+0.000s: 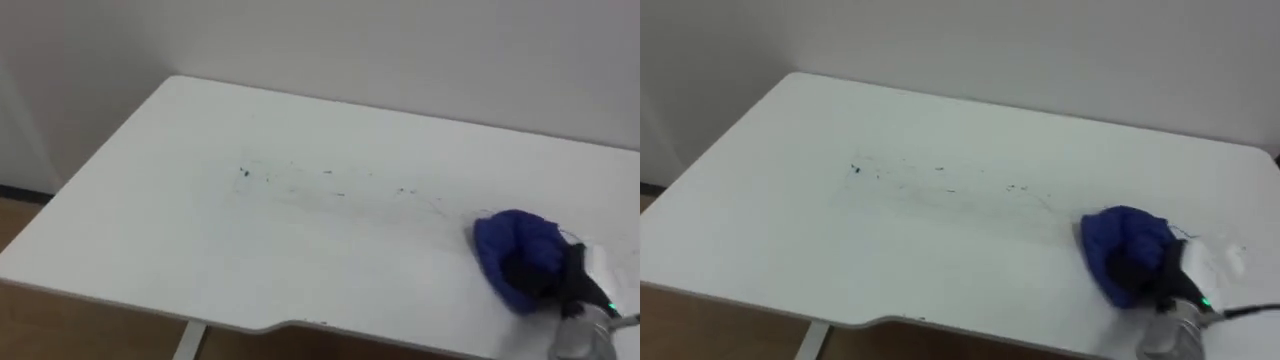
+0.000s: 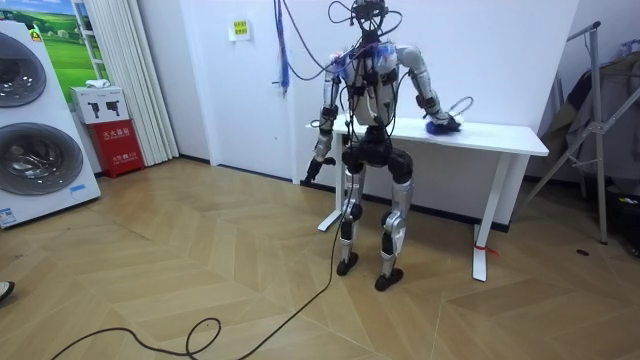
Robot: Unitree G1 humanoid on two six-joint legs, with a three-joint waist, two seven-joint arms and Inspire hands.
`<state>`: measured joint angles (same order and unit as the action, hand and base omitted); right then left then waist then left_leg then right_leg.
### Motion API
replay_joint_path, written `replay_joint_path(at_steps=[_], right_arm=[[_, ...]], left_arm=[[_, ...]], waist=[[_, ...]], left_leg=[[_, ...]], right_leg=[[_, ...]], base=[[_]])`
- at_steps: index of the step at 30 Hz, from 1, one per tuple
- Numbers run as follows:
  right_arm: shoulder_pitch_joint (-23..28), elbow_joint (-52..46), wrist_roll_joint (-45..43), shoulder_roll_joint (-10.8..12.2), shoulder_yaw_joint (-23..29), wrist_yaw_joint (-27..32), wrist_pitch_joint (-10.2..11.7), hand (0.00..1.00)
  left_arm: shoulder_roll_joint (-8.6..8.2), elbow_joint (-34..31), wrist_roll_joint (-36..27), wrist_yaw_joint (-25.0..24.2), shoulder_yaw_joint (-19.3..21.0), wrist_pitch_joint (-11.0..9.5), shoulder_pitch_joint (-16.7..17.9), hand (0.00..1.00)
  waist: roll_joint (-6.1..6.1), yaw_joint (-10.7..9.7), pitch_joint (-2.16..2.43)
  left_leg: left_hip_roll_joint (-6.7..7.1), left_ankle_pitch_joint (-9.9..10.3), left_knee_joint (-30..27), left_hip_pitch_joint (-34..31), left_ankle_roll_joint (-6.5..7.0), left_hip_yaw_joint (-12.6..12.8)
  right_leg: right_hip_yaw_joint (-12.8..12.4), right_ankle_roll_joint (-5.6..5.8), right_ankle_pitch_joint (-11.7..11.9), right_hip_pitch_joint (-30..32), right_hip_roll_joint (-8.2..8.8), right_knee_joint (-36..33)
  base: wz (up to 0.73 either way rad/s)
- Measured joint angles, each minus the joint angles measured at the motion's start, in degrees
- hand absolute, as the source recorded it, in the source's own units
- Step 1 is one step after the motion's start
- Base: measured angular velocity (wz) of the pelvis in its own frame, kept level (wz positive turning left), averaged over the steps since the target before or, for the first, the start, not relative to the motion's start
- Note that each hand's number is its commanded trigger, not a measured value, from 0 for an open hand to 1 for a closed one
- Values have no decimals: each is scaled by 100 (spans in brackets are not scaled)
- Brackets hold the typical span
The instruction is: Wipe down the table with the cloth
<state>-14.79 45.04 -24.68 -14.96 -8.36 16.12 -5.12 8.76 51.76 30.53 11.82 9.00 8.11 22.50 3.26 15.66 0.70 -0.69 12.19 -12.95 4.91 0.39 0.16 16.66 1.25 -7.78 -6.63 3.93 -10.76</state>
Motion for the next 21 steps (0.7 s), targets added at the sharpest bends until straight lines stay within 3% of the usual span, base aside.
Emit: replay_joint_path(at_steps=[1,2,3,6,8,9,10,12,13,15,18,21], right_arm=[[-199,-6,-47,6,-116,-94,16,100],[-530,-18,-61,-1,-175,-244,54,100],[-769,-2,-77,-3,-174,-359,65,100],[-951,59,-112,-61,-173,-506,167,100],[-695,313,-105,-191,-172,-494,300,100],[-383,405,174,-230,61,-416,530,100],[-227,364,266,-231,154,-348,693,100],[324,370,456,-226,419,-74,1163,100],[465,368,498,-219,520,-2,1279,100],[974,341,652,-204,1057,205,1660,100],[1467,346,746,-232,1540,479,1724,100],[1904,348,868,-301,1894,652,1749,100]], left_arm=[[3,-2,0,-29,-23,20,-37,0],[3,-34,0,-82,-73,29,-87,0],[3,-74,-5,-145,-98,37,-23,0],[44,-220,12,-240,-86,134,344,0],[78,-218,-80,-254,-92,179,520,0],[78,-211,-127,-257,-70,197,586,0],[70,-193,-135,-257,-70,195,616,0],[65,-193,-136,-254,-73,184,652,0],[60,-204,-114,-253,-68,171,637,0],[-4,-229,-34,-246,178,7,509,0],[21,-258,149,-108,455,-143,432,0],[37,-276,163,-75,548,-147,382,0]], waist=[[-1,24,-39],[-15,73,-117],[-51,222,-127],[-11,298,-111],[17,285,-114],[60,201,-98],[46,119,-111],[102,-201,-126],[118,-285,-124],[103,-475,-57],[103,-783,39],[71,-1025,78]], left_leg=[[-3,-11,-35,-77,-18,-69],[8,-46,-45,-152,-43,-155],[15,-97,-2,-164,-82,-231],[63,-256,208,-142,-74,-449],[85,-257,227,-117,-75,-517],[119,-258,223,-100,-73,-513],[139,-259,223,-79,-71,-510],[219,-260,228,90,-69,-482],[248,-258,229,129,-67,-454],[294,-184,225,188,50,-309],[314,-121,289,355,140,-105],[300,-1,279,492,189,-27]], right_leg=[[42,-16,-5,27,-13,11],[86,-37,-68,114,-14,22],[163,-49,-108,144,-9,7],[392,-51,-173,108,27,17],[510,-13,-224,0,46,51],[602,28,-251,-117,74,113],[628,53,-267,-169,96,117],[579,164,-340,-409,180,128],[527,211,-375,-470,205,132],[419,245,-507,-546,284,146],[264,271,-499,-651,300,162],[108,307,-482,-749,313,92]], base=[[46],[53],[62],[42],[51],[59],[59],[50],[30],[-1],[-22],[-28]])
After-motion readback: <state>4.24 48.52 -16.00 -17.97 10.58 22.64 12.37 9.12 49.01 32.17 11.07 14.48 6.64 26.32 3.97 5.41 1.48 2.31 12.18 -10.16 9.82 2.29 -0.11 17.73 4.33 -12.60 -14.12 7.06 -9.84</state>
